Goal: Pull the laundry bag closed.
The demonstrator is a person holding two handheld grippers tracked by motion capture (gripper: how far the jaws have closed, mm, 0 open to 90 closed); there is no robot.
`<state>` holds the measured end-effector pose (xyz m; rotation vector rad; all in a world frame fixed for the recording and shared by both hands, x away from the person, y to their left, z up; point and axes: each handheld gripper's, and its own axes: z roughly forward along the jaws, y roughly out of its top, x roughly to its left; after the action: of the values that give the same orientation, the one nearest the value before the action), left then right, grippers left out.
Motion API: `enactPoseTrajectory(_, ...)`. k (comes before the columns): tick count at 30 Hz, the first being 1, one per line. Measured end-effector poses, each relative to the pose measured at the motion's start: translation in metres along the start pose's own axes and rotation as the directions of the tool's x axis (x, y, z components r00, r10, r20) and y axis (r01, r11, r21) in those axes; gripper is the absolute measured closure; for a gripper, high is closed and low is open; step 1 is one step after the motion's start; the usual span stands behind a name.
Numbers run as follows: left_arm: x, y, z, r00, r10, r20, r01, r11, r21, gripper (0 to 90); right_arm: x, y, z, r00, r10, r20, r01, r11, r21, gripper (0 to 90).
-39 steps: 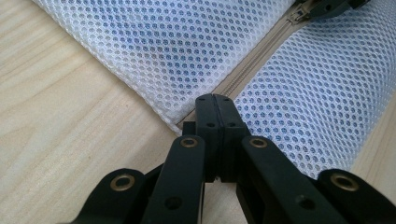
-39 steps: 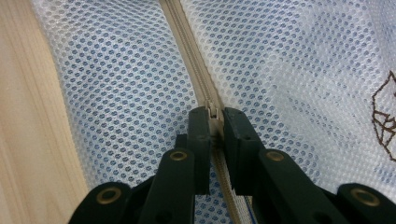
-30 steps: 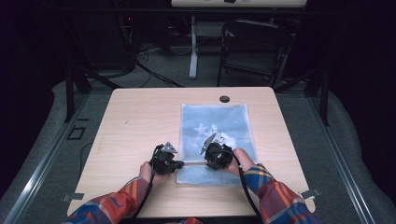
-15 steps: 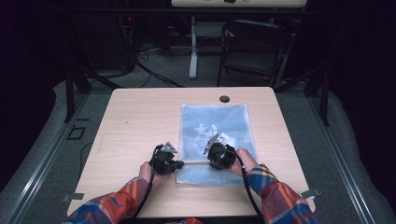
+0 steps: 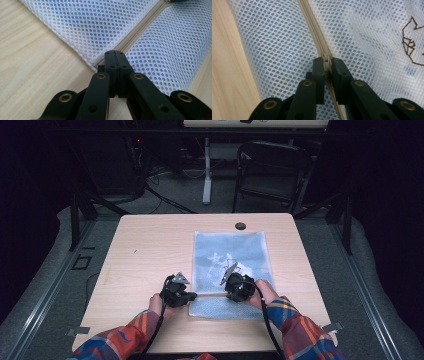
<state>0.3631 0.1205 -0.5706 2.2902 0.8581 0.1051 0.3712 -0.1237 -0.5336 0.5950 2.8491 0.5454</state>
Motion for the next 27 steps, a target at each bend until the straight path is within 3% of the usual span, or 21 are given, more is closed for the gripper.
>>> enactPoseTrajectory(27,-0.001,0.000,0.000,0.9999,0.010,-0.004,-0.010,0.9999,0.004,89.9,-0.008,-0.020,-0.013,0.9992,0.036,0.015,-0.036,0.999,0.016,81.9)
